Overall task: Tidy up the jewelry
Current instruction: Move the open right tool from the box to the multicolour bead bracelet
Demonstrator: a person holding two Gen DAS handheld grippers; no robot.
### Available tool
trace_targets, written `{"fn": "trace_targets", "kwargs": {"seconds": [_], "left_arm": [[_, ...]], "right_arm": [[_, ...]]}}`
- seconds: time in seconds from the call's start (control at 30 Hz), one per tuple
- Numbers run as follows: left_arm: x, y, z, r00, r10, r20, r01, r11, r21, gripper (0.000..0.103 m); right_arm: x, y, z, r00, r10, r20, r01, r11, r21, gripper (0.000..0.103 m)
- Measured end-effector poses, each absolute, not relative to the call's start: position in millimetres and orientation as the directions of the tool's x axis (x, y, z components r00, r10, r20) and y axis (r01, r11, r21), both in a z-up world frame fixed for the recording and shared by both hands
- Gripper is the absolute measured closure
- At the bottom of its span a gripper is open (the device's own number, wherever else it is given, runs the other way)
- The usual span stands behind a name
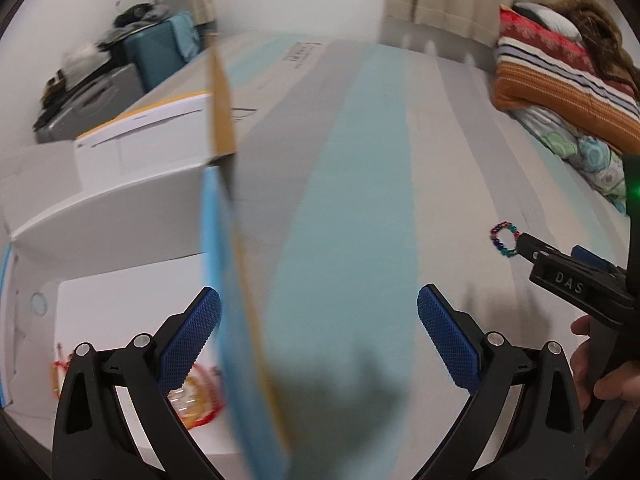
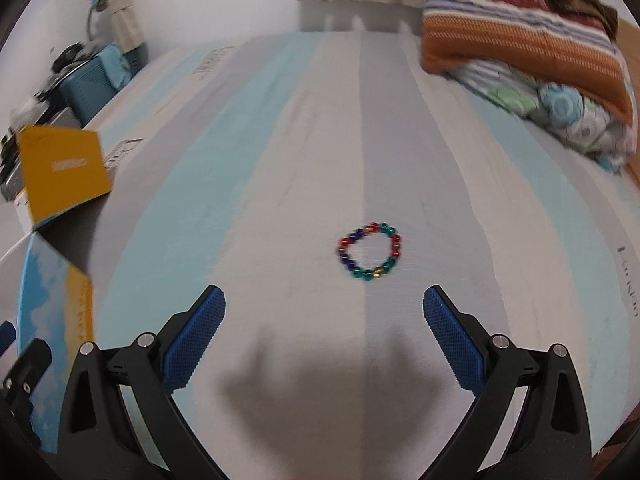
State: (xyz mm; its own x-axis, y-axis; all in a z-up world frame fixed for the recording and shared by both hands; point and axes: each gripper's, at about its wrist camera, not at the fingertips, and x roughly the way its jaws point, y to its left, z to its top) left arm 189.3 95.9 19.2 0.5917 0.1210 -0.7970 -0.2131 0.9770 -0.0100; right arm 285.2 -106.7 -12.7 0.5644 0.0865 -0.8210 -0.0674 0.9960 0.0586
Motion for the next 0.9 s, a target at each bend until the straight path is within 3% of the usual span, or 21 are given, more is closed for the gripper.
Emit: {"fn": "trace_targets", "kwargs": {"seconds": [0.37, 0.9], "left_arm": [[246.2, 44.7, -31.4, 0.562, 0.069, -0.824, -0.14, 0.99, -0.013, 0.006], [265.1, 44.7, -67.7, 0.522, 0.06, -0.851, -0.122, 0.992, -0.005, 0.006]], "right_arm": [[345.2, -145.8, -52.9, 0.478, 0.098, -0.873, -0.018, 0.995, 0.101, 0.008], [385.4, -146.1, -97.7, 0.366, 0.145, -0.919, -0.012, 0.988, 0.151, 0.011]]}}
